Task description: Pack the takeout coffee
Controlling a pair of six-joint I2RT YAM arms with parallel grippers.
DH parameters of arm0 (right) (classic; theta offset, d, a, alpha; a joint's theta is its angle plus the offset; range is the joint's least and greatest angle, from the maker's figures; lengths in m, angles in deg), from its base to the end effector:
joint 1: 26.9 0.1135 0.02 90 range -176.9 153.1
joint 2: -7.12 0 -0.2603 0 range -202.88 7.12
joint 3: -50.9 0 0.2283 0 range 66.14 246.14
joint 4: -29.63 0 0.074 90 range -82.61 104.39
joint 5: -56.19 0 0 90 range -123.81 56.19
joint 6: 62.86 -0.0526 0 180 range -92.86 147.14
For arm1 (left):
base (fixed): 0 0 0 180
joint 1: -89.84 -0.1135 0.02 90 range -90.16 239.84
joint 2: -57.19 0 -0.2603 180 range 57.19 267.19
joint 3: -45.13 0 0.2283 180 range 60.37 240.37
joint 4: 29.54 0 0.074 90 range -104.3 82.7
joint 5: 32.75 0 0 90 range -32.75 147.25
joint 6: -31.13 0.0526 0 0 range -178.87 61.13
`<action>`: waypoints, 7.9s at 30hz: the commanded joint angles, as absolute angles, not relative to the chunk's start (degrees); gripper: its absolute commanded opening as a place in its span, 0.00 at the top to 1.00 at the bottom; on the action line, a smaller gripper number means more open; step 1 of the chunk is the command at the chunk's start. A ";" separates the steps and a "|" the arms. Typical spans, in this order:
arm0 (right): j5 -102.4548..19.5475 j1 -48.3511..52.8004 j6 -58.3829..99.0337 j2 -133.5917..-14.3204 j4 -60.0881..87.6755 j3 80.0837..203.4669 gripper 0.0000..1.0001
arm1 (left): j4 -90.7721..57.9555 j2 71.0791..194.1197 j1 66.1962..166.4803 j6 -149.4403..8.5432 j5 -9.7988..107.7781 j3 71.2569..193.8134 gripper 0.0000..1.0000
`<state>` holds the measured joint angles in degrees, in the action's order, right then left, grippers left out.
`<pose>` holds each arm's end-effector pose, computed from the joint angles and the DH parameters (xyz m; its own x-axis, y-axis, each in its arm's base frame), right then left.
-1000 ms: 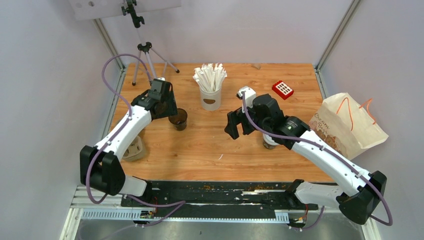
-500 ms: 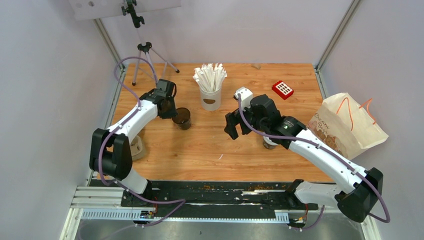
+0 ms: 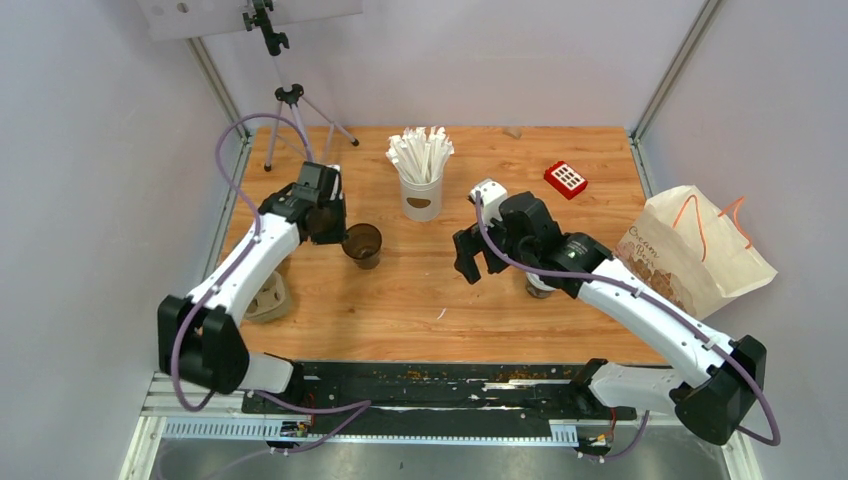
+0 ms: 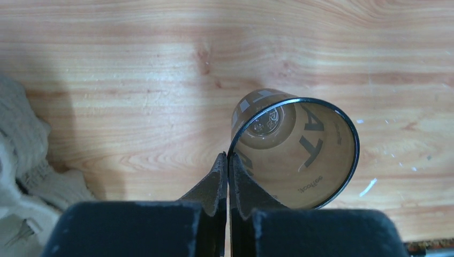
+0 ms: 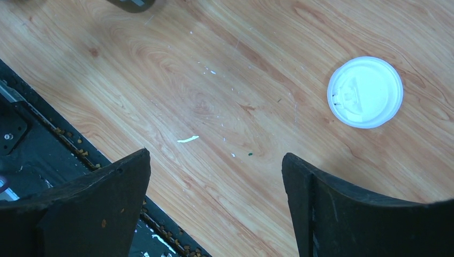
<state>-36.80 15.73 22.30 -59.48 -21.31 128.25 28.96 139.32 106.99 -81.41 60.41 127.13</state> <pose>0.1729 0.1629 0.3133 -0.5326 -0.3758 -0.7583 -0.6631 0.7421 0.0980 0.2670 -0.0794 0.2628 -0.8559 -0.1364 -0.4988 -0.0661 0.9855 -0.1561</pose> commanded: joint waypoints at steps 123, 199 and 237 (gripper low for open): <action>-37.68 -3.46 17.05 -107.19 -21.01 151.99 0.77 | 28.67 102.28 128.99 -84.19 60.92 111.02 0.37; -53.44 -8.45 19.85 -102.04 -22.53 151.32 1.00 | 29.17 104.21 128.95 -83.31 61.56 112.40 0.35; -71.26 13.72 -8.98 -65.18 -9.54 139.21 1.00 | -13.89 78.87 128.95 -47.35 30.60 95.01 0.00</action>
<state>-67.35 9.57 3.52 -67.59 -24.11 143.59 3.43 82.65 128.84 -57.04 39.51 98.54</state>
